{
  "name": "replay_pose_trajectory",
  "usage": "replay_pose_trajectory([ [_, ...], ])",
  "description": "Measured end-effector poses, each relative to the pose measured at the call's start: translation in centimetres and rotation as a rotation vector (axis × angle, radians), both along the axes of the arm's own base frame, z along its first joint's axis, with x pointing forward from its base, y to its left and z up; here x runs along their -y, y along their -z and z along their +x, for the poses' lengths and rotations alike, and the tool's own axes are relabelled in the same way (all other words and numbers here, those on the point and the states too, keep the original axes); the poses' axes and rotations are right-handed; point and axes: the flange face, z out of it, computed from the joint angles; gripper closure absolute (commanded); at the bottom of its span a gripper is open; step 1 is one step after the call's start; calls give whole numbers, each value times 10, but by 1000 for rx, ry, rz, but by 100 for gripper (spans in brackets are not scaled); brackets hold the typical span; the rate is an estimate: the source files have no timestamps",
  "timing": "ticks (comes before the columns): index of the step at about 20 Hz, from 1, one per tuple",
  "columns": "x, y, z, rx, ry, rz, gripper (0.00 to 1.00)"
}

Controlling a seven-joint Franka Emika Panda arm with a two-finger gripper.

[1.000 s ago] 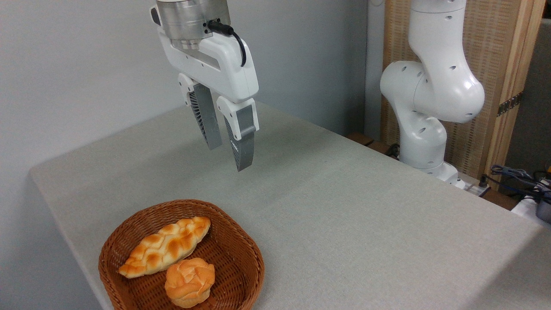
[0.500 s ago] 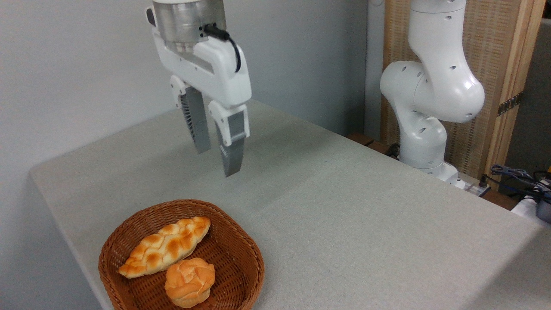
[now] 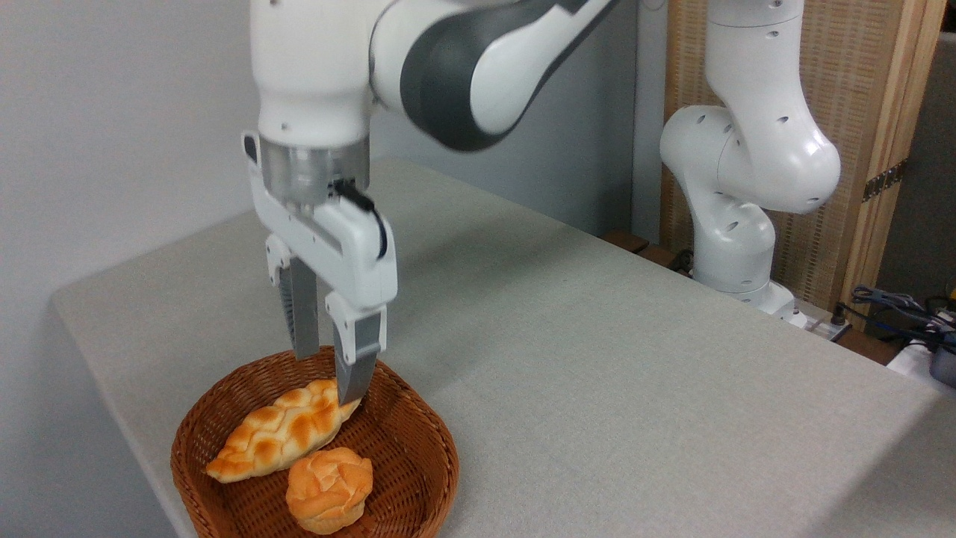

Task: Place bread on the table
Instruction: 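Lower the open gripper down over the braided bread roll in the basket, then close the gripper on the braided bread roll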

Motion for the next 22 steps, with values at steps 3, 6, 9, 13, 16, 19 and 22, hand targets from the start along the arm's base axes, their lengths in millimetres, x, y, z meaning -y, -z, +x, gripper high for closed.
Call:
replay_pose_trajectory([
  [3, 14, 32, 9, -34, 19, -1, 0],
  [6, 35, 57, 12, -74, 28, -39, 0],
  [9, 39, 65, 14, -88, 20, -68, 4],
  [13, 39, 70, 15, -95, 13, -89, 27],
  [16, 40, 74, 20, -66, 14, -89, 70],
  [19, 46, 80, 23, -57, 34, -88, 79],
  [22, 46, 81, 23, -55, 53, -86, 79],
])
